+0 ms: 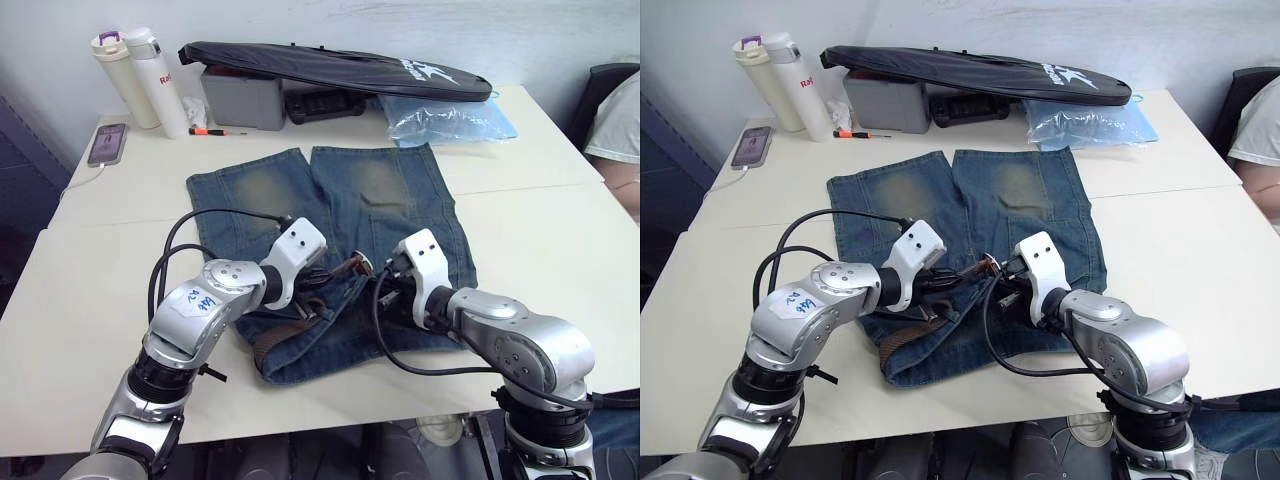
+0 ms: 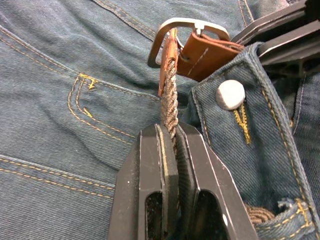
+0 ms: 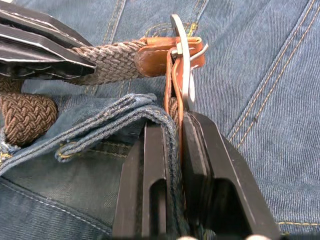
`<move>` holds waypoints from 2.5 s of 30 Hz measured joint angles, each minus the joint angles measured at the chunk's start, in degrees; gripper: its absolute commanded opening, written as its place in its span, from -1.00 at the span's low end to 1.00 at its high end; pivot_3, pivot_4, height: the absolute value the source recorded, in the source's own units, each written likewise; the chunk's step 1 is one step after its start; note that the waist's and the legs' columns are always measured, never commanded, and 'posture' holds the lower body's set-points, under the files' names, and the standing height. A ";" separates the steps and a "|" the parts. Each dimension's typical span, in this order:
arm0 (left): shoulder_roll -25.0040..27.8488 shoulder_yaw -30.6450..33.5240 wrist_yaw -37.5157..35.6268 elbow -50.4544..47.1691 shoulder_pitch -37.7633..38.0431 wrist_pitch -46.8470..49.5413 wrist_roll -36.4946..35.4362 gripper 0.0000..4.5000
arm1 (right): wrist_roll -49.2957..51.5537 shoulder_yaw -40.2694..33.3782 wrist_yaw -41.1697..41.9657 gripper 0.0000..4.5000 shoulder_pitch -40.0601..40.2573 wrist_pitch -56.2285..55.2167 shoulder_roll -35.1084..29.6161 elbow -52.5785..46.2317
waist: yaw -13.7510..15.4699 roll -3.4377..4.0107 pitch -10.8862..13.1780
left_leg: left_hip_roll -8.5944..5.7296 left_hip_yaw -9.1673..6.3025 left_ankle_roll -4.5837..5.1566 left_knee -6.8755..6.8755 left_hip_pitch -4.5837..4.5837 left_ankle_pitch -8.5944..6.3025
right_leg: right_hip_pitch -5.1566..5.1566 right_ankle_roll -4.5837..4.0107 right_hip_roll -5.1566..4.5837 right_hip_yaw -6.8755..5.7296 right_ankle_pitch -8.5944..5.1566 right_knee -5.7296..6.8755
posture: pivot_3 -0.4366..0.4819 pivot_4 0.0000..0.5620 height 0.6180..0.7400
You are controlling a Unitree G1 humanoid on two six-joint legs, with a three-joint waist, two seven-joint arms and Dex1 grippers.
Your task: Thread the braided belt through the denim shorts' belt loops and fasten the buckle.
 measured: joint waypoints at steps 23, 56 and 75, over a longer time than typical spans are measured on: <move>-2.81 -6.57 -1.38 7.04 -3.07 -7.25 2.28 -1.00 | 3.05 6.31 6.65 -0.99 -0.16 -2.20 -9.68 -1.19 | 0.35 0.00 0.00 | -0.03 -0.05 0.00 -0.01 -0.10 0.00 | -0.01 0.01 -0.03 -0.08 0.00 -0.41 | -0.05 -0.47 1.00; 0.57 -8.48 -9.58 6.04 -0.98 -21.61 4.72 -1.00 | -22.23 20.31 45.26 -0.21 -16.72 -57.54 -34.25 23.02 | 0.50 0.10 0.08 | -0.06 0.05 -0.24 0.08 -0.18 0.13 | 0.09 0.26 -0.05 -0.10 0.20 -0.67 | -0.05 -0.47 1.00; 4.22 4.00 -17.08 6.09 -1.35 -14.56 -6.38 0.99 | -26.63 19.15 48.28 -1.00 -16.41 -63.56 -34.66 23.44 | 0.32 0.12 0.08 | -0.05 0.07 -0.24 0.12 -0.17 0.13 | 0.10 0.27 -0.04 -0.10 0.23 -0.50 | -0.05 -0.47 1.00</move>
